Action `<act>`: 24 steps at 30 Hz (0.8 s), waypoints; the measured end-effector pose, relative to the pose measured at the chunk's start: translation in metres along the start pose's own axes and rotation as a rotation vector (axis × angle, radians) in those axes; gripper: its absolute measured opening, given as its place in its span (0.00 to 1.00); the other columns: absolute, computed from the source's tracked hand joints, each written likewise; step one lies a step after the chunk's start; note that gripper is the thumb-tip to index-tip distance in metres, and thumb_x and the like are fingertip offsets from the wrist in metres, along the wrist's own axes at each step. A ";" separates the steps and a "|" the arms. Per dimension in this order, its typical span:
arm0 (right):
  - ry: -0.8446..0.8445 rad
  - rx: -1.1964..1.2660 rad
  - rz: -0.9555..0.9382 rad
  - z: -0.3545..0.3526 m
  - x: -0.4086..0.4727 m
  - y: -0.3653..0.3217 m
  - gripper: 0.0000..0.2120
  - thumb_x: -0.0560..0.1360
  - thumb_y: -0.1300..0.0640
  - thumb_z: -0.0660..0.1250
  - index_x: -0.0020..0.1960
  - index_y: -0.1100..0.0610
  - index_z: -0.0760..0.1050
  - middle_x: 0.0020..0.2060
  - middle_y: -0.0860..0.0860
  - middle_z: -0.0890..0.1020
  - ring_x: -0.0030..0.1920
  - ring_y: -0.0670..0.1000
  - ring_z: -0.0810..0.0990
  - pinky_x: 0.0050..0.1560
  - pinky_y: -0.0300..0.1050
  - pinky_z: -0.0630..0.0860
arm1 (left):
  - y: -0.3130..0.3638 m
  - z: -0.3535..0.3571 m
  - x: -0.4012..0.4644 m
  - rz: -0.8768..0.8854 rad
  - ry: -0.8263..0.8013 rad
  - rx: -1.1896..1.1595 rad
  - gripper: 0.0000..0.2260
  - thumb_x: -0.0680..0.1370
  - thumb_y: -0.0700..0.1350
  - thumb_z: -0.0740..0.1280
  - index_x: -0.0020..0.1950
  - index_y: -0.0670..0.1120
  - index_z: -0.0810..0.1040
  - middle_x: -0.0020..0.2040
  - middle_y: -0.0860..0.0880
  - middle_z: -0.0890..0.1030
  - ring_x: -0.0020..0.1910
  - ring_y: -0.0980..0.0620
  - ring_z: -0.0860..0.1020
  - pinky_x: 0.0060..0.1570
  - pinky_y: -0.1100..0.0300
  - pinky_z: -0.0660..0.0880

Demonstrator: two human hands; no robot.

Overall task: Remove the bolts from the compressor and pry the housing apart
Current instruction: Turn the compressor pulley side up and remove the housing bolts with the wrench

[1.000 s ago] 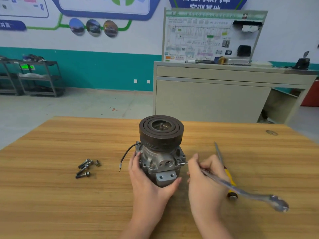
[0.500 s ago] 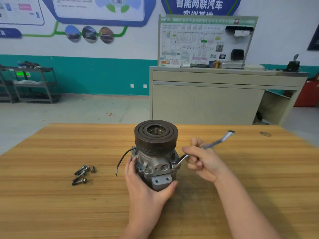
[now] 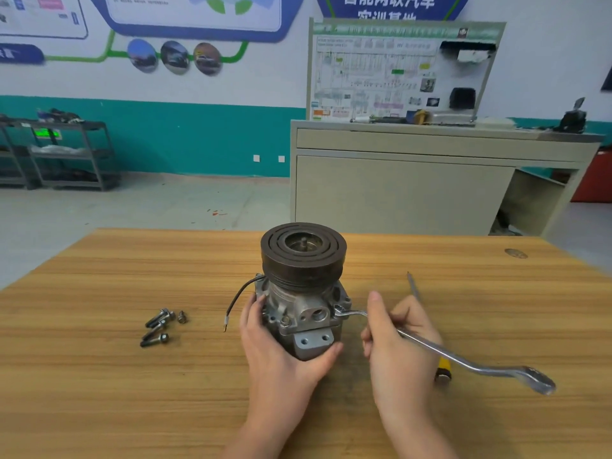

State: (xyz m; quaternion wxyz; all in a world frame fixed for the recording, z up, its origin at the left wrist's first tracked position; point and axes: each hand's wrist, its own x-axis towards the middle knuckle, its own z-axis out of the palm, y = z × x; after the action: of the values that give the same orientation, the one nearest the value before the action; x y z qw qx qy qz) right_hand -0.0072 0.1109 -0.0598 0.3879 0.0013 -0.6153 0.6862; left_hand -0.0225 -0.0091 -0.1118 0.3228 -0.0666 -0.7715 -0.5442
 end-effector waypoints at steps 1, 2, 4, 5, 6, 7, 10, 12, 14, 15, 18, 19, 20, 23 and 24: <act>0.003 -0.012 -0.041 0.003 -0.003 -0.003 0.21 0.76 0.55 0.69 0.27 0.47 0.66 0.21 0.52 0.74 0.20 0.47 0.69 0.23 0.35 0.66 | 0.000 0.000 0.000 -0.002 -0.001 -0.003 0.48 0.56 0.67 0.75 0.70 0.65 0.52 0.73 0.54 0.58 0.74 0.54 0.58 0.72 0.54 0.58; -0.003 -0.044 -0.096 0.006 -0.006 -0.007 0.20 0.75 0.52 0.69 0.27 0.47 0.65 0.21 0.51 0.73 0.20 0.46 0.68 0.24 0.35 0.66 | 0.001 -0.001 0.000 -0.002 -0.003 -0.007 0.47 0.56 0.66 0.75 0.69 0.67 0.51 0.73 0.54 0.58 0.74 0.53 0.58 0.72 0.53 0.58; -0.033 -0.213 -0.266 0.012 -0.012 -0.013 0.18 0.74 0.52 0.66 0.29 0.46 0.63 0.20 0.46 0.67 0.22 0.41 0.65 0.25 0.31 0.62 | 0.002 -0.002 0.000 0.000 -0.001 -0.014 0.47 0.56 0.66 0.74 0.68 0.69 0.50 0.73 0.52 0.59 0.74 0.51 0.59 0.73 0.49 0.60; -0.054 -0.286 -0.322 0.015 -0.015 -0.013 0.18 0.75 0.55 0.65 0.30 0.46 0.63 0.21 0.44 0.65 0.23 0.40 0.65 0.26 0.28 0.60 | 0.002 -0.002 0.000 -0.009 0.003 -0.018 0.47 0.56 0.66 0.75 0.67 0.69 0.50 0.73 0.51 0.59 0.74 0.50 0.60 0.73 0.46 0.62; -0.084 -0.310 -0.336 0.017 -0.019 -0.012 0.19 0.76 0.58 0.66 0.30 0.46 0.63 0.22 0.43 0.65 0.24 0.39 0.65 0.27 0.26 0.60 | 0.003 -0.002 0.000 -0.031 0.003 -0.026 0.48 0.55 0.66 0.75 0.67 0.70 0.50 0.72 0.52 0.59 0.74 0.50 0.60 0.72 0.45 0.63; -0.114 -0.318 -0.333 0.018 -0.023 -0.012 0.20 0.76 0.59 0.66 0.31 0.45 0.63 0.23 0.43 0.66 0.24 0.39 0.65 0.27 0.25 0.60 | 0.003 -0.002 0.000 -0.052 -0.002 -0.035 0.48 0.55 0.67 0.76 0.66 0.71 0.50 0.72 0.53 0.59 0.74 0.51 0.60 0.72 0.44 0.63; -0.105 -0.290 -0.300 0.014 -0.028 -0.009 0.17 0.74 0.54 0.66 0.31 0.45 0.62 0.24 0.46 0.66 0.24 0.39 0.65 0.26 0.26 0.61 | 0.003 -0.001 0.000 -0.024 0.008 -0.020 0.48 0.56 0.66 0.76 0.68 0.68 0.51 0.72 0.53 0.60 0.74 0.51 0.60 0.72 0.45 0.62; -0.110 -0.157 -0.090 0.003 -0.018 -0.007 0.15 0.70 0.51 0.69 0.29 0.45 0.67 0.22 0.46 0.70 0.23 0.40 0.66 0.25 0.31 0.64 | 0.002 0.000 0.000 0.004 0.012 0.008 0.49 0.57 0.66 0.75 0.71 0.62 0.52 0.72 0.49 0.60 0.74 0.50 0.60 0.73 0.47 0.61; -0.231 0.080 0.177 -0.014 0.006 -0.003 0.17 0.67 0.53 0.76 0.29 0.47 0.68 0.21 0.49 0.71 0.21 0.46 0.67 0.22 0.37 0.65 | 0.002 0.000 0.000 -0.007 0.008 0.008 0.50 0.57 0.66 0.74 0.72 0.58 0.52 0.73 0.47 0.59 0.74 0.51 0.59 0.73 0.50 0.59; -0.340 0.240 0.337 -0.024 0.022 0.000 0.18 0.64 0.54 0.79 0.29 0.49 0.68 0.22 0.49 0.71 0.20 0.46 0.67 0.21 0.36 0.64 | 0.002 -0.001 0.000 -0.014 0.005 -0.001 0.50 0.57 0.66 0.74 0.72 0.59 0.52 0.73 0.48 0.59 0.74 0.51 0.59 0.73 0.52 0.59; -0.677 0.465 0.744 -0.031 0.069 0.009 0.19 0.59 0.57 0.83 0.32 0.54 0.70 0.23 0.52 0.72 0.20 0.44 0.68 0.19 0.34 0.63 | 0.003 -0.002 0.001 -0.006 0.002 -0.012 0.48 0.57 0.67 0.74 0.69 0.65 0.50 0.73 0.49 0.59 0.73 0.51 0.59 0.71 0.55 0.58; -0.769 0.501 0.837 -0.027 0.080 0.012 0.19 0.59 0.59 0.83 0.32 0.55 0.71 0.23 0.52 0.72 0.20 0.44 0.68 0.19 0.33 0.63 | 0.003 -0.002 0.002 -0.003 0.002 -0.007 0.48 0.56 0.67 0.74 0.69 0.65 0.51 0.72 0.49 0.59 0.73 0.51 0.59 0.71 0.55 0.58; -0.840 0.536 0.913 -0.023 0.088 0.015 0.18 0.59 0.60 0.83 0.33 0.55 0.72 0.22 0.52 0.72 0.19 0.43 0.68 0.18 0.32 0.62 | 0.003 -0.002 0.002 -0.006 -0.002 0.000 0.48 0.56 0.68 0.74 0.70 0.62 0.52 0.72 0.48 0.59 0.73 0.51 0.59 0.71 0.55 0.58; -0.860 0.623 0.989 -0.007 0.100 0.019 0.17 0.58 0.60 0.83 0.32 0.55 0.74 0.21 0.52 0.72 0.17 0.42 0.67 0.16 0.30 0.59 | 0.001 -0.006 0.003 -0.025 -0.028 -0.013 0.47 0.56 0.67 0.74 0.68 0.60 0.55 0.72 0.49 0.59 0.74 0.54 0.58 0.73 0.54 0.58; -0.787 0.664 0.969 -0.003 0.100 0.019 0.18 0.56 0.60 0.84 0.31 0.54 0.73 0.20 0.51 0.72 0.17 0.42 0.67 0.15 0.30 0.59 | 0.001 -0.008 0.003 -0.030 -0.043 -0.033 0.46 0.56 0.67 0.74 0.67 0.61 0.54 0.72 0.51 0.58 0.74 0.55 0.57 0.74 0.54 0.58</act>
State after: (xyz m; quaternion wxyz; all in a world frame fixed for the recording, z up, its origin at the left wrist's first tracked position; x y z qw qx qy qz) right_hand -0.0858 0.1681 -0.0282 -0.2334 0.0935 -0.3995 0.8816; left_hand -0.0211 -0.0169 -0.1079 0.2968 -0.0721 -0.7700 -0.5602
